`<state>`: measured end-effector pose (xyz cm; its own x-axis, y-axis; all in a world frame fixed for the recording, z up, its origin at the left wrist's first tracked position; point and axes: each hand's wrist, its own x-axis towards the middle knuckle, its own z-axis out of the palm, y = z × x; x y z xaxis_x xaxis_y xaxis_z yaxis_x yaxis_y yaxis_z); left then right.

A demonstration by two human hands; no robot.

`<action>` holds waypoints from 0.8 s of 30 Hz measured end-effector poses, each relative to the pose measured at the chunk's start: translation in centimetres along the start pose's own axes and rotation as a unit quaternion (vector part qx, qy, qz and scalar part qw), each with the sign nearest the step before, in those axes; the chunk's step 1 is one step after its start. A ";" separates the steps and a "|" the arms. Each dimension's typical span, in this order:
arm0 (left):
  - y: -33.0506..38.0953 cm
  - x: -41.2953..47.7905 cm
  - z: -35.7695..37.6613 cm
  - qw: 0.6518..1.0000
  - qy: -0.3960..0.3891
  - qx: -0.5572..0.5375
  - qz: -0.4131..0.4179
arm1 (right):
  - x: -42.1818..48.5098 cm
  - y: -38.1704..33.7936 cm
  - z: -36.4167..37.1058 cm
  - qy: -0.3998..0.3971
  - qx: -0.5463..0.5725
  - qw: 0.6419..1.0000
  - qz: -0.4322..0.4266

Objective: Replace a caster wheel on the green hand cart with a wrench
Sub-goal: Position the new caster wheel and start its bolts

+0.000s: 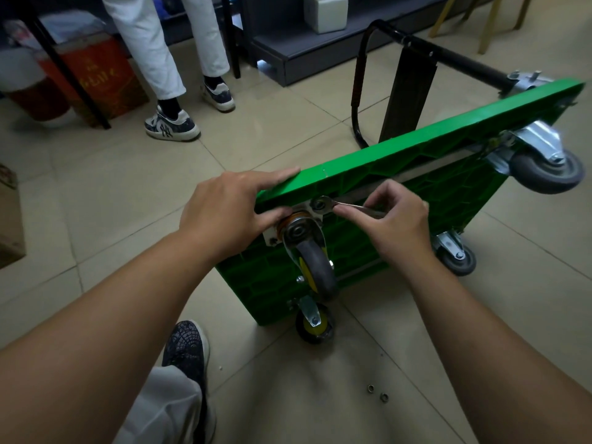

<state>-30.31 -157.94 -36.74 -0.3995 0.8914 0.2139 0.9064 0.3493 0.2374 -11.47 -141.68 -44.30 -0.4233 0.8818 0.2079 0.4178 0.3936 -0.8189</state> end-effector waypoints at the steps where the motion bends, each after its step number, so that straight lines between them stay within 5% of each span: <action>1: 0.0 0.0 0.0 1.000 -0.001 -0.001 0.002 | 0.2 -0.4 -0.5 0.001 -0.034 0.999 -0.023; 7: 0.0 0.0 0.1 1.000 -0.002 0.003 0.000 | 0.9 -2.9 -2.2 0.052 -0.175 0.967 -0.177; 14: -0.1 0.0 0.1 1.000 0.002 0.003 0.003 | 1.4 -3.6 -3.2 0.042 -0.215 0.956 -0.194; 19: -0.1 0.0 0.2 1.000 0.002 0.003 0.003 | 0.8 -4.0 -3.3 0.021 0.119 0.991 -0.055; 22: -0.1 0.0 0.1 1.000 0.000 0.002 0.005 | -0.6 -3.6 -1.9 -0.023 0.382 0.917 0.110; 24: 0.0 0.0 0.1 1.000 0.000 0.000 0.001 | -1.7 -2.4 -0.2 -0.028 0.414 0.891 0.185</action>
<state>-30.28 -157.94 -36.81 -0.3973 0.8921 0.2152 0.9074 0.3469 0.2373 -11.64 -144.06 -42.58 -0.4292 0.8877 -0.1668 -0.1884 -0.2686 -0.9446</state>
